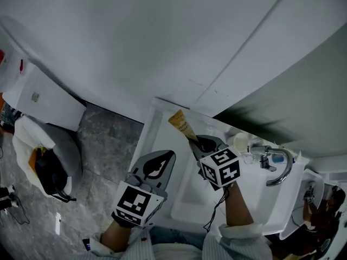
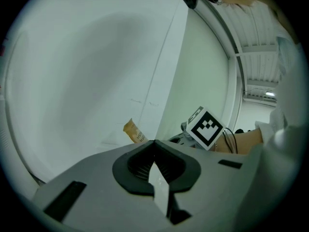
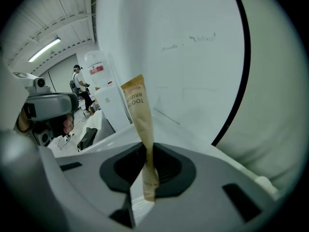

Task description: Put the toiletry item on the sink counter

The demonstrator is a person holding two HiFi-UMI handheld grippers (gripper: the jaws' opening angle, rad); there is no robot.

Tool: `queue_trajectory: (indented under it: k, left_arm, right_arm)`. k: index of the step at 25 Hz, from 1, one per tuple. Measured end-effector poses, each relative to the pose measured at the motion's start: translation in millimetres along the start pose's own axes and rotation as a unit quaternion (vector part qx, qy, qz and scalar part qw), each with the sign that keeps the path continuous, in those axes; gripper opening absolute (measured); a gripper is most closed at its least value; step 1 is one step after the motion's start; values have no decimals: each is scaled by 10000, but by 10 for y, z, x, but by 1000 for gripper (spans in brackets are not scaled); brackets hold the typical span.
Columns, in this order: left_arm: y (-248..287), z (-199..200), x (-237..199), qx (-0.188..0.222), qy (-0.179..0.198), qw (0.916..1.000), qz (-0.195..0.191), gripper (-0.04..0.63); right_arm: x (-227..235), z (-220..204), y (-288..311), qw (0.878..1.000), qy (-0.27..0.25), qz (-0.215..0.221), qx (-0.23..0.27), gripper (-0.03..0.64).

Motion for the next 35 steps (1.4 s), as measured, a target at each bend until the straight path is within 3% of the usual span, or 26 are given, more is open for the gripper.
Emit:
queue_trajectory:
  k: [21, 35]
  left_arm:
    - [322, -358, -142, -281, -149, 9994, 100, 17]
    - [328, -438, -155, -377, -105, 9992, 79, 17]
  right_arm:
    - [217, -455, 539, 9964, -253, 6, -809, 72]
    - [215, -529, 679, 9933, -516, 40, -1038, 144]
Point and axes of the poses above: the fingertips, and each gripper's own axes: y forward along the fingers, x to its right, z out of its top, the point moved 6 cm from there along -y, backward along the fingers, and after that the axes turned 9 degrees about x, right-handed, at the moved point
